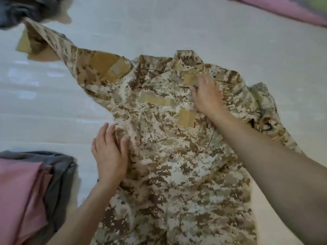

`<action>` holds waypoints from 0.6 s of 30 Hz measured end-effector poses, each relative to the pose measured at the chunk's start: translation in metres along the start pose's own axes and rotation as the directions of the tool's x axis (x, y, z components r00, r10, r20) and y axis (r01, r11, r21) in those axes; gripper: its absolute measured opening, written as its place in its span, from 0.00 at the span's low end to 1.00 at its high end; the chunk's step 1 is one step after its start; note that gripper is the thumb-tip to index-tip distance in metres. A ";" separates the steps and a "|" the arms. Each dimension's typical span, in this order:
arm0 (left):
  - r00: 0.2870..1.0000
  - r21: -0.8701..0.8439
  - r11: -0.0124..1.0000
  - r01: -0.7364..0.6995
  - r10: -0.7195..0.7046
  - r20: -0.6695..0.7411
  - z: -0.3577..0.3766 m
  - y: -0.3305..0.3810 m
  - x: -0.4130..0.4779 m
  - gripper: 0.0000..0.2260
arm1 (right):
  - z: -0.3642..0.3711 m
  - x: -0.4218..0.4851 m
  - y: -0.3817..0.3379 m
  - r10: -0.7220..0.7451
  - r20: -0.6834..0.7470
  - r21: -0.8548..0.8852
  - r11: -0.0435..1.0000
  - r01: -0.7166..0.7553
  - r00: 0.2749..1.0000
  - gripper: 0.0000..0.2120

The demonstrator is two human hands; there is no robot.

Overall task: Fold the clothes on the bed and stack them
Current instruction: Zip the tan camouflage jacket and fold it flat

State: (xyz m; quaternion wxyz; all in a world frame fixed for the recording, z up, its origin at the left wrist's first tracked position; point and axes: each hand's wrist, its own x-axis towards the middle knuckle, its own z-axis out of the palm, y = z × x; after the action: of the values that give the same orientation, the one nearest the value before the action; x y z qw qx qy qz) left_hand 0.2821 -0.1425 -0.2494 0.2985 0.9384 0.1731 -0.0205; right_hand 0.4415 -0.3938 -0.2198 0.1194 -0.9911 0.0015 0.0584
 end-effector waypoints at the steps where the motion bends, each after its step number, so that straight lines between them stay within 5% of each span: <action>1: 1.000 0.026 0.999 0.021 -0.021 -0.002 -0.002 -0.010 0.008 0.22 | -0.003 0.025 0.000 -0.011 0.016 -0.019 1.000 0.011 1.000 0.26; 4: 1.000 0.061 0.998 -0.004 0.003 0.021 -0.010 -0.033 0.020 0.21 | -0.006 0.076 0.002 -0.071 0.168 -0.162 0.982 0.099 0.983 0.31; 6: 0.995 -0.096 0.994 0.048 -0.040 0.088 -0.017 -0.040 0.025 0.21 | -0.003 0.096 0.003 -0.045 0.271 -0.179 0.979 0.096 0.961 0.32; 10: 0.916 -0.379 0.887 0.263 -0.107 0.386 -0.026 -0.059 0.023 0.19 | -0.016 0.120 0.004 -0.080 0.389 -0.013 0.996 0.092 0.918 0.16; 14: 0.908 -0.480 0.822 0.305 -0.100 0.407 -0.017 -0.079 0.021 0.11 | -0.026 0.130 0.011 -0.130 0.116 0.148 0.983 0.112 0.985 0.10; 18: 0.920 -0.464 0.831 0.307 -0.135 0.367 -0.014 -0.079 0.023 0.14 | -0.001 0.129 0.014 -0.118 0.149 -0.054 0.990 0.127 0.982 0.14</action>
State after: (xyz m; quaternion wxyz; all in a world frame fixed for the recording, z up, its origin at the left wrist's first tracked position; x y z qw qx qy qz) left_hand 0.2758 -0.0671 -0.2850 0.5569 0.7818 0.2305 -0.1598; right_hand 0.5696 -0.4064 -0.2368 0.0912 -0.9857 -0.0700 0.1232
